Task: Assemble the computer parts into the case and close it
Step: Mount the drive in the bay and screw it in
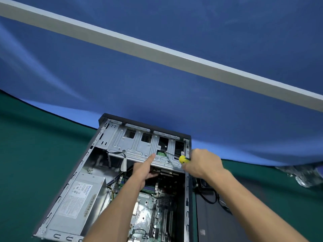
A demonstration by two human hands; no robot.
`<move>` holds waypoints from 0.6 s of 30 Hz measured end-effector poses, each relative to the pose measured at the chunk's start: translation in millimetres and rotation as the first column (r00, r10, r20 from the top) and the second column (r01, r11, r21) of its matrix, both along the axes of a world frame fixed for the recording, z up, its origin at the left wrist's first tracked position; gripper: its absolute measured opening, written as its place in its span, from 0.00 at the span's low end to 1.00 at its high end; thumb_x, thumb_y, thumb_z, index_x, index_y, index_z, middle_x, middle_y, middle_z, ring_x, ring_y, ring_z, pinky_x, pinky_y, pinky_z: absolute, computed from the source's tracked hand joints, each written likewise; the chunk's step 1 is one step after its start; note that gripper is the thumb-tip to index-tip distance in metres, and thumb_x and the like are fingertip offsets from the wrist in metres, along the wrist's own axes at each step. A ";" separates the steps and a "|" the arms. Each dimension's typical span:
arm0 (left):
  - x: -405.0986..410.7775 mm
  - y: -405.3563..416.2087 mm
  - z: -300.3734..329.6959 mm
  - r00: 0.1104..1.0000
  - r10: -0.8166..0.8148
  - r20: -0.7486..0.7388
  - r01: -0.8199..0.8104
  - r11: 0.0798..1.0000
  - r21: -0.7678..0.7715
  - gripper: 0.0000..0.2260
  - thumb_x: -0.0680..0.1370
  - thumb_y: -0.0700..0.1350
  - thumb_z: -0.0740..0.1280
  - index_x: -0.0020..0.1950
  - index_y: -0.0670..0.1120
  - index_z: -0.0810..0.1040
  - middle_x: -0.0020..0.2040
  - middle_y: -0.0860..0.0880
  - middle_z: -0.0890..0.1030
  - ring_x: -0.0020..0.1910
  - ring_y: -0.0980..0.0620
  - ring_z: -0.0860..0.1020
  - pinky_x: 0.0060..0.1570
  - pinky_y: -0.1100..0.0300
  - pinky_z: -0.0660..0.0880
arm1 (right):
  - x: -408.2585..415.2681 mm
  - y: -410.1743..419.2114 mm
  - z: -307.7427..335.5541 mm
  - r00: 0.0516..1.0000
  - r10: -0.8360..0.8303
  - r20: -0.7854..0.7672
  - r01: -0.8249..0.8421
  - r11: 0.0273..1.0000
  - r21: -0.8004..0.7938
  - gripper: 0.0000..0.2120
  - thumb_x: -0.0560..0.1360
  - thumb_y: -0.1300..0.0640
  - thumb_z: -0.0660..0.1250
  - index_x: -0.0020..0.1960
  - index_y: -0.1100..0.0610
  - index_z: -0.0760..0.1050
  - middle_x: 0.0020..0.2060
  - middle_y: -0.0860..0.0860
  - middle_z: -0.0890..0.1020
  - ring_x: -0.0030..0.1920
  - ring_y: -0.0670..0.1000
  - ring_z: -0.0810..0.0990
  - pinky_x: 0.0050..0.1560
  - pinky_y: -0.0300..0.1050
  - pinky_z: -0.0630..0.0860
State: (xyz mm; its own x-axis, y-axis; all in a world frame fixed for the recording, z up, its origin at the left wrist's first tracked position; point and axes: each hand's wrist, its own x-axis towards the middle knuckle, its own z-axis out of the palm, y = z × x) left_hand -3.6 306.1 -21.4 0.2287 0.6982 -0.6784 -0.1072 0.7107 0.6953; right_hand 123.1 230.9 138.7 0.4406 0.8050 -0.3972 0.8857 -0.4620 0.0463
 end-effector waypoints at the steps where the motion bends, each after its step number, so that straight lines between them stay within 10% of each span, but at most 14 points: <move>1: 1.0 -0.1 -0.5 1.000 0.022 0.002 -0.022 1.000 0.001 0.30 0.71 0.52 0.73 0.66 0.36 0.70 0.62 0.43 0.73 0.47 0.47 0.78 0.32 0.60 0.80 | 2.6 -9.9 -8.2 0.999 -0.017 -0.046 0.017 1.000 0.005 0.11 0.73 0.47 0.63 0.43 0.55 0.70 0.36 0.50 0.74 0.40 0.54 0.74 0.36 0.42 0.66; 6: 6.0 -12.0 0.8 0.996 0.067 -0.055 -0.066 0.998 0.020 0.32 0.73 0.55 0.72 0.69 0.38 0.68 0.65 0.43 0.70 0.53 0.46 0.75 0.36 0.57 0.81 | 9.2 -55.8 -49.9 0.968 -0.085 -0.236 0.111 0.989 0.096 0.18 0.77 0.40 0.60 0.54 0.53 0.73 0.46 0.52 0.80 0.46 0.54 0.77 0.42 0.44 0.69; 12: 14.3 -35.1 15.8 0.947 0.131 -0.294 -0.118 0.991 0.063 0.21 0.75 0.57 0.68 0.43 0.38 0.73 0.30 0.46 0.72 0.25 0.52 0.67 0.25 0.60 0.66 | 14.5 -87.8 -83.0 0.908 -0.168 -0.385 0.292 0.911 0.292 0.12 0.77 0.41 0.59 0.47 0.49 0.69 0.33 0.44 0.75 0.38 0.52 0.74 0.35 0.46 0.65; 18: 33.3 -52.2 36.4 0.882 0.254 -0.397 -0.212 0.966 0.148 0.12 0.76 0.42 0.68 0.38 0.37 0.73 0.34 0.36 0.77 0.30 0.43 0.75 0.32 0.49 0.74 | 37.9 -123.0 -111.7 0.672 -0.321 -0.667 0.603 0.760 0.242 0.05 0.75 0.51 0.63 0.44 0.50 0.69 0.35 0.48 0.81 0.34 0.51 0.78 0.33 0.45 0.70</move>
State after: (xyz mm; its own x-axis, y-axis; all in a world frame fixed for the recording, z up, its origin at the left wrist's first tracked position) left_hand 29.6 253.9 14.9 -0.2317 0.7641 -0.6021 0.0473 0.6270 0.7776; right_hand 161.0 107.9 27.1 0.6111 0.6951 -0.3787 0.3366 -0.6612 -0.6705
